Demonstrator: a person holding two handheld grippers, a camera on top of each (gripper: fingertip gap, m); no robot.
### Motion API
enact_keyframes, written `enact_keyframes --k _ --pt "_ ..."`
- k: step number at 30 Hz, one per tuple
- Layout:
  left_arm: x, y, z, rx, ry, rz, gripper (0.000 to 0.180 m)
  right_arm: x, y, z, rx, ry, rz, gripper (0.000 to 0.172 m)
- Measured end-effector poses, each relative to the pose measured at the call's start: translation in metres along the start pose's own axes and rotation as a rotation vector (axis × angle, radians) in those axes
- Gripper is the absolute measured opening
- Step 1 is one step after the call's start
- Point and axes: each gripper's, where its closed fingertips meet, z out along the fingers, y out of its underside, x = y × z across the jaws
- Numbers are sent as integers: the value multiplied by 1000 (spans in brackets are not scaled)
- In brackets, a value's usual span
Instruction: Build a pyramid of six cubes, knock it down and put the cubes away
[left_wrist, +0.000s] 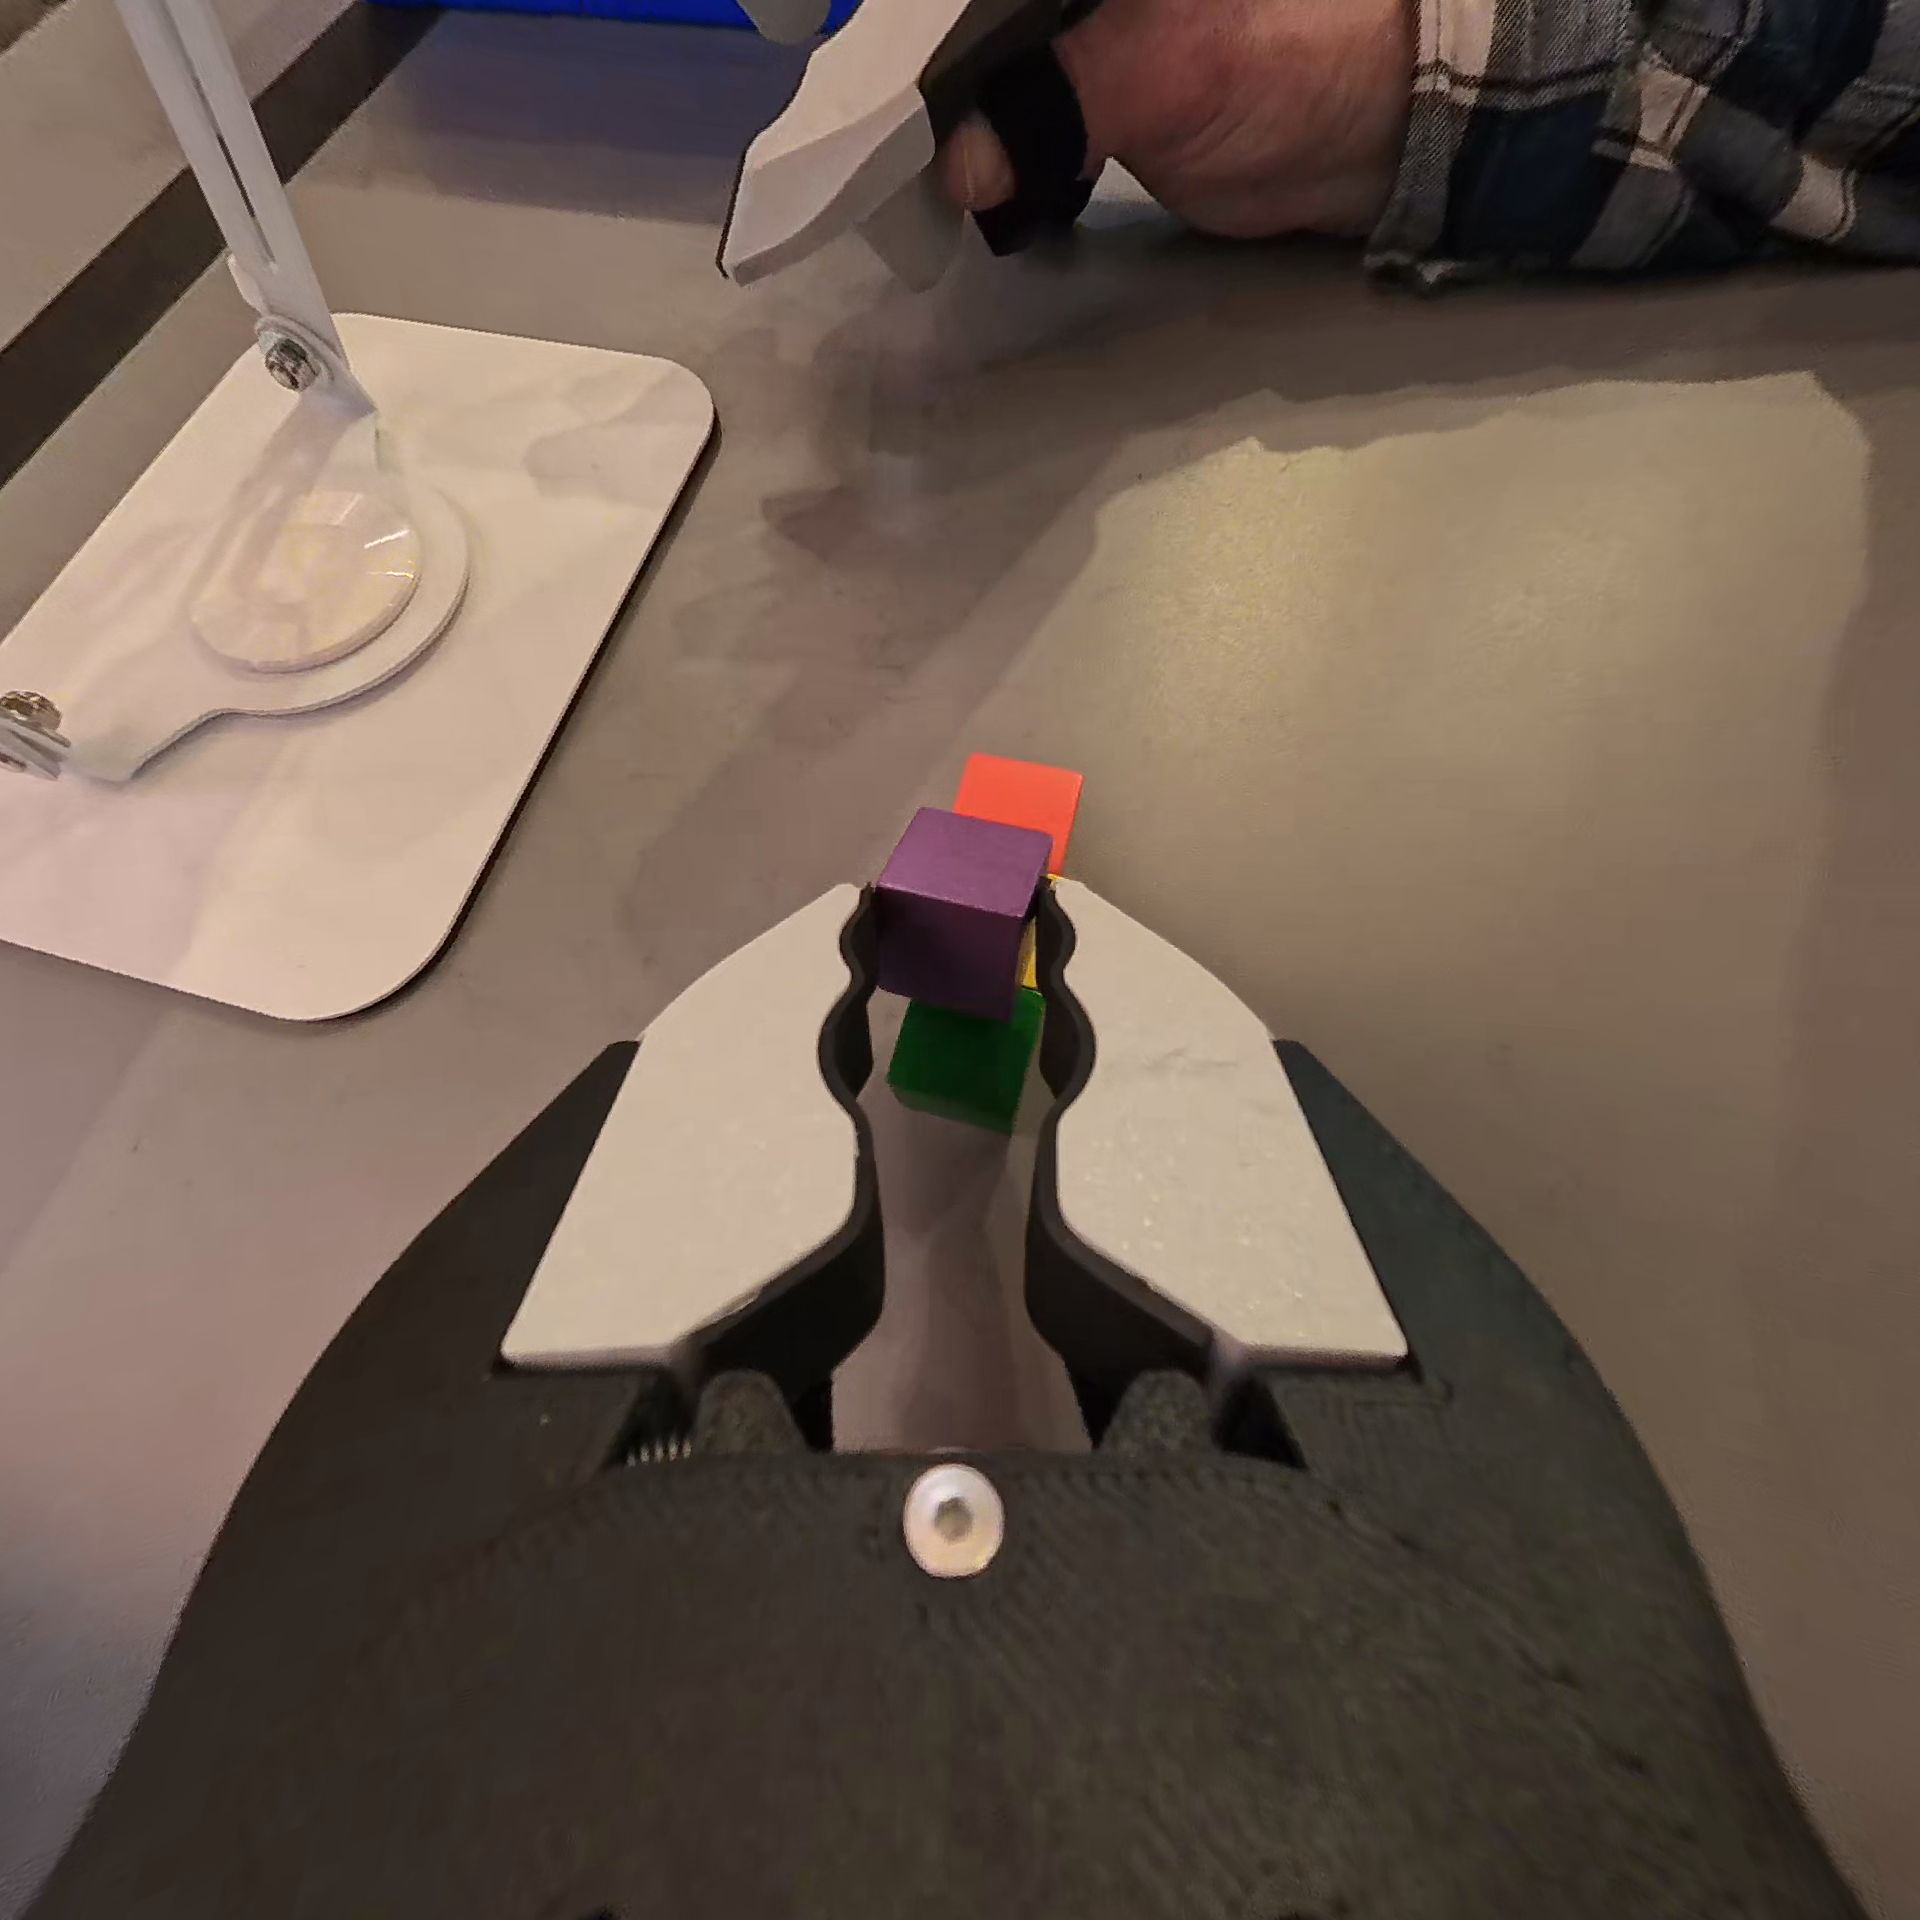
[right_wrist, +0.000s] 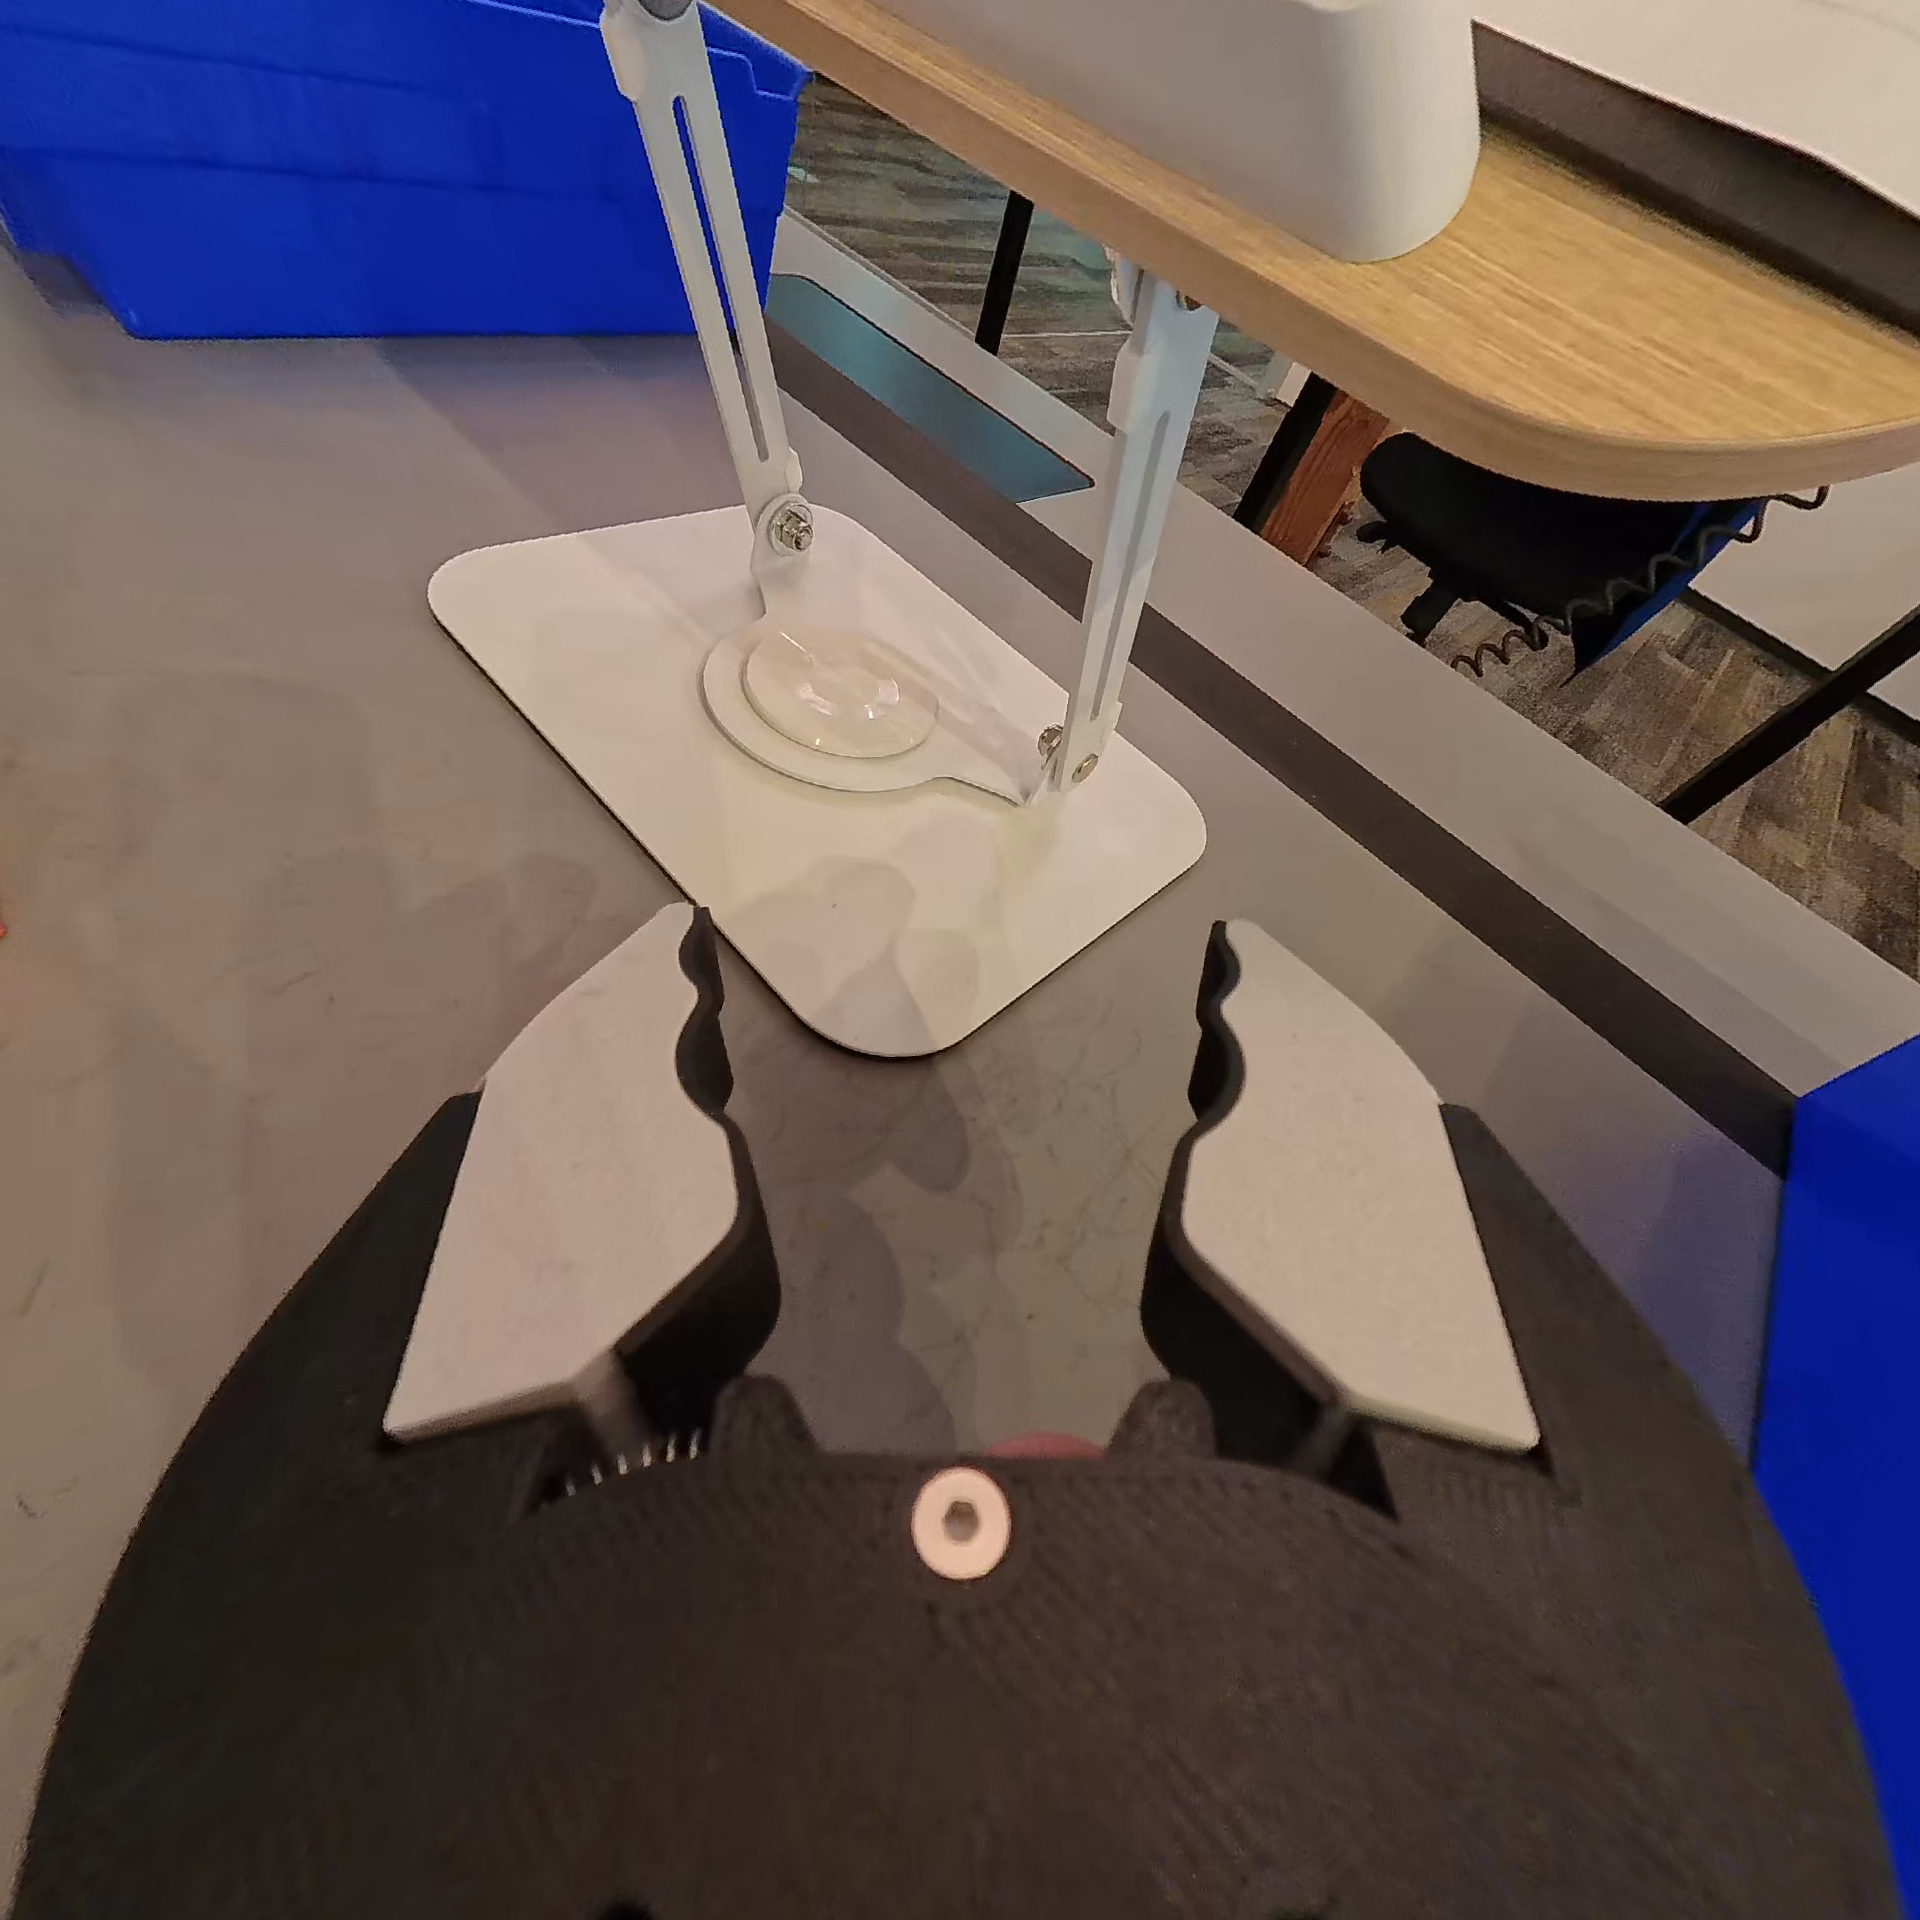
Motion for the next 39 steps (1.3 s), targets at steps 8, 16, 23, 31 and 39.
enact_keyframes --k 8,16,23,31,39 --pt "4 6 -2 9 40 -11 36 0 0 0 0 -1 -1 88" --pt "4 4 0 -6 65 27 39 0 0 0 0 -1 -1 88" --pt "5 5 1 -36 105 78 27 -1 0 0 -2 -3 -3 88" --pt "5 6 1 -44 139 93 27 -1 0 1 -3 -4 -6 88" --pt "3 8 1 -52 148 89 44 -1 0 1 -3 -5 -8 88"
